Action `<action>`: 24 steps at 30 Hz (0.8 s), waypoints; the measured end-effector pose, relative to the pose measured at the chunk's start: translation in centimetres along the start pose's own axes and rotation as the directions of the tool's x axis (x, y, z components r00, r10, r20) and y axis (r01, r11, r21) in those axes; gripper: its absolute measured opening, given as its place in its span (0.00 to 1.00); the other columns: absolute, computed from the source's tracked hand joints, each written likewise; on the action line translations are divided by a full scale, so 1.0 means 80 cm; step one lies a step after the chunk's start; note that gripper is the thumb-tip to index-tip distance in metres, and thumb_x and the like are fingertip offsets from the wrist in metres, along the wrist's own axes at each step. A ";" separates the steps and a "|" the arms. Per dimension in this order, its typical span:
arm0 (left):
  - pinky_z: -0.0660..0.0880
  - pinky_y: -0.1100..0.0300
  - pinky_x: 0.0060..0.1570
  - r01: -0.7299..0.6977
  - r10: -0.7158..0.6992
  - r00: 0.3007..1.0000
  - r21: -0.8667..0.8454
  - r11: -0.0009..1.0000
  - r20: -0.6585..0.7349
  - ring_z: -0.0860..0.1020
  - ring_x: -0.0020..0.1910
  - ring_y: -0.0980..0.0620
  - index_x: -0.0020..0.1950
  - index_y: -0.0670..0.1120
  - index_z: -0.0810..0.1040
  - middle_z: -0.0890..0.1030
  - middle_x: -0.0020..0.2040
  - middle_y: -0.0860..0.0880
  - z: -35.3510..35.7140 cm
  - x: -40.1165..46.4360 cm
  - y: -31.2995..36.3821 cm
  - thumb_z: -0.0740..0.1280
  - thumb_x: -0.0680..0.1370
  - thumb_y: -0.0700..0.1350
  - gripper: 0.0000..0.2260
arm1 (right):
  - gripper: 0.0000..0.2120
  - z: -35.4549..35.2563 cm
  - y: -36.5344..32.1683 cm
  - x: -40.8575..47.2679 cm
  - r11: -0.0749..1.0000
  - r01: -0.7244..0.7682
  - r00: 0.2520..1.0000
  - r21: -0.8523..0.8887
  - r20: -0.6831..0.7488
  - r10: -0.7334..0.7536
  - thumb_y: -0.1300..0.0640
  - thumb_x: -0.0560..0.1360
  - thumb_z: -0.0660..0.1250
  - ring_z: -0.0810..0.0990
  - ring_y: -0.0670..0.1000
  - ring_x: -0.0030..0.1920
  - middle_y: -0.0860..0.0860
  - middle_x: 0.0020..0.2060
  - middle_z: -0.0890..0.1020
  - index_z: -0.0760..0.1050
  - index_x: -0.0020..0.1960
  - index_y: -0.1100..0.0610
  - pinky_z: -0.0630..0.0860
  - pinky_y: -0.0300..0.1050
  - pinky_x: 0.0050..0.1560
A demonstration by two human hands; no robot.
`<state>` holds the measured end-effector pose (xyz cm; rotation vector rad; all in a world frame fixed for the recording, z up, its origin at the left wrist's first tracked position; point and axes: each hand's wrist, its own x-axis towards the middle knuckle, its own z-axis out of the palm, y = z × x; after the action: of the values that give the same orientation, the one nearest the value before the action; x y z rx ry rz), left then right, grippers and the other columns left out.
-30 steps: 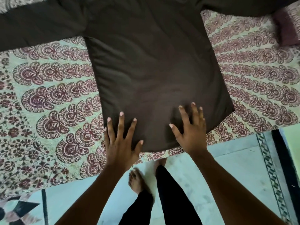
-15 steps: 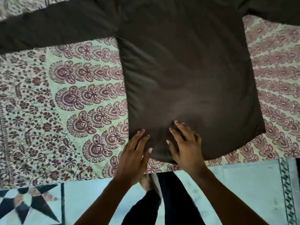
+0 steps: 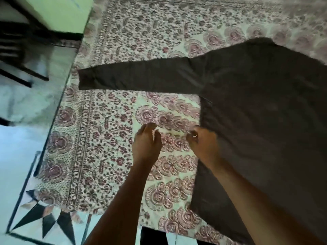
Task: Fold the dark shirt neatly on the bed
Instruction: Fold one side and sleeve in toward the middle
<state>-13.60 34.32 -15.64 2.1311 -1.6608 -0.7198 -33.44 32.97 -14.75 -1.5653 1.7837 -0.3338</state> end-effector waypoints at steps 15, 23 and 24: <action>0.45 0.43 0.81 0.143 -0.199 0.962 0.277 0.950 0.188 0.41 0.85 0.46 0.85 0.54 0.42 0.39 0.86 0.51 -0.111 0.218 -0.255 0.63 0.81 0.65 0.42 | 0.11 0.189 -0.286 0.258 0.990 0.134 0.975 -0.044 0.183 -0.124 0.50 0.75 0.70 0.86 0.58 0.50 0.56 0.45 0.87 0.81 0.49 0.57 0.83 0.54 0.51; 0.35 0.44 0.81 0.127 -0.147 0.973 0.120 0.985 0.177 0.29 0.82 0.50 0.85 0.56 0.41 0.32 0.83 0.55 -0.087 0.211 -0.281 0.61 0.82 0.63 0.39 | 0.21 0.273 -0.337 0.342 0.868 0.450 0.851 -0.210 0.397 -0.345 0.56 0.79 0.73 0.74 0.61 0.64 0.56 0.62 0.74 0.74 0.70 0.55 0.76 0.58 0.62; 0.35 0.44 0.81 0.137 -0.155 0.973 0.109 0.985 0.170 0.30 0.82 0.51 0.85 0.57 0.42 0.32 0.84 0.56 -0.085 0.212 -0.282 0.62 0.82 0.62 0.39 | 0.22 0.280 -0.336 0.348 0.860 0.456 0.848 -0.228 0.403 -0.343 0.56 0.79 0.73 0.72 0.60 0.65 0.56 0.63 0.73 0.74 0.71 0.55 0.76 0.58 0.63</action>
<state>11.41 23.48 -25.68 2.3369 -1.6702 -0.9158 1.70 6.66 -23.39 -2.0889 1.2607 0.0484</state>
